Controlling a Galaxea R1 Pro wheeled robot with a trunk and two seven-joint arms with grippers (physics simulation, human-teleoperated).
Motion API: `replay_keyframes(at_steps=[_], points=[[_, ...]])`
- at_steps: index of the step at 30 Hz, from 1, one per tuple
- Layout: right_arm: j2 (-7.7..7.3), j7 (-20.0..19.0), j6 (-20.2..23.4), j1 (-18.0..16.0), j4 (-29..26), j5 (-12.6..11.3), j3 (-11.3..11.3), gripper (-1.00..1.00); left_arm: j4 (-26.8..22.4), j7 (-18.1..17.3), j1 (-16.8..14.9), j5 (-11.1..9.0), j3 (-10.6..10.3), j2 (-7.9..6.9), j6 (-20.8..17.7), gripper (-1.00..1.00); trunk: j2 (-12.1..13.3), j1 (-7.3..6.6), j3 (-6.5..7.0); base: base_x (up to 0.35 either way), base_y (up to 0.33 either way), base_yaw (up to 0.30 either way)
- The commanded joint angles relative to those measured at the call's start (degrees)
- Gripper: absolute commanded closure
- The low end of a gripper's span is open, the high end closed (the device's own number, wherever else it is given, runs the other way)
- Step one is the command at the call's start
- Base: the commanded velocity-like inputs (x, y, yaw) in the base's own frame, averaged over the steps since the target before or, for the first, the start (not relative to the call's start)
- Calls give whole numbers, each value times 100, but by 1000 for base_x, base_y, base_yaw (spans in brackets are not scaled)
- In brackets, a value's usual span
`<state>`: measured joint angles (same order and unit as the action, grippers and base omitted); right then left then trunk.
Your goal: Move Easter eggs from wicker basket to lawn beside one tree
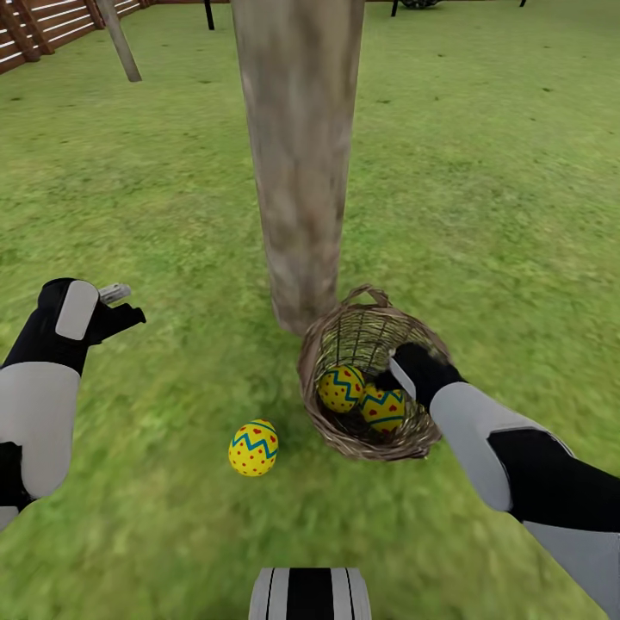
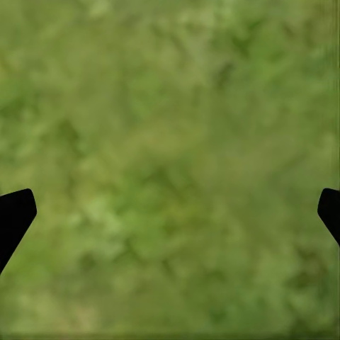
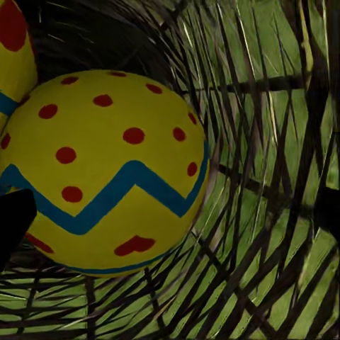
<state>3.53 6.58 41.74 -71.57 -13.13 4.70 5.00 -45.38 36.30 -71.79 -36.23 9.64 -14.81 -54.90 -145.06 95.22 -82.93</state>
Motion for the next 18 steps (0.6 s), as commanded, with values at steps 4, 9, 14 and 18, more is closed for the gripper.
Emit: replay_keyframes(at_steps=[4, 9, 14, 18], points=[[7, -537, -39, 178, -5, 744, 252, -100, -6, 53, -2, -60, 2, 5, -12, -100, -2, -1, -4, 0, 0, 0], [1, -1615, -443, 401, -43, 884, 1433, -100, -6, 53, -2, -59, -3, 7, -12, -100, -2, -1, -4, 0, 0, 0], [-1, -1723, -615, 423, -50, 897, 1614, -100, 2, 61, -2, -60, 0, 13, -12, -100, -2, -1, -4, 0, 0, 0], [-1, -1711, -735, 429, -48, 909, 1625, -100, 2, 62, -2, -60, 2, 13, -12, -100, -2, -1, -4, 0, 0, 0]])
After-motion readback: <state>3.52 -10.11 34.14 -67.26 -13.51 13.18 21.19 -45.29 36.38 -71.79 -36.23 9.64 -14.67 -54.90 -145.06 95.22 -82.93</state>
